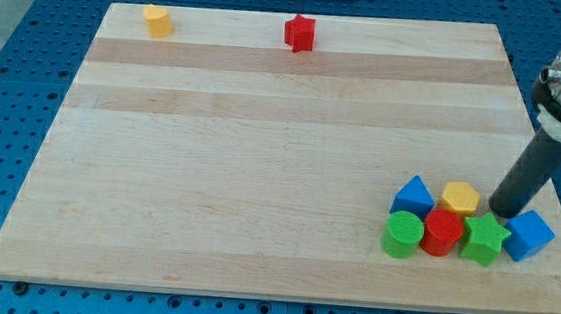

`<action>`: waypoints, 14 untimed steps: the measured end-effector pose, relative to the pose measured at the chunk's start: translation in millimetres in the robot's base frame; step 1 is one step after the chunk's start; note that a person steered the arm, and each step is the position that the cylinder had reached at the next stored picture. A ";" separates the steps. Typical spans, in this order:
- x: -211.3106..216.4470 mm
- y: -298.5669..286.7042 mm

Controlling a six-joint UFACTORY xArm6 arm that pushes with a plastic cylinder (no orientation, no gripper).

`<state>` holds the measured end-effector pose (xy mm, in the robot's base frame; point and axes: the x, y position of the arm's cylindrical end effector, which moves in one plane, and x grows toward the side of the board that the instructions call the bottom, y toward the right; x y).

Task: Slide the red star towards the center

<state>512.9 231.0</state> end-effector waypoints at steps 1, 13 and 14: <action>-17.2 -0.8; -292.9 -307.9; -295.9 -280.3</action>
<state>216.9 -49.3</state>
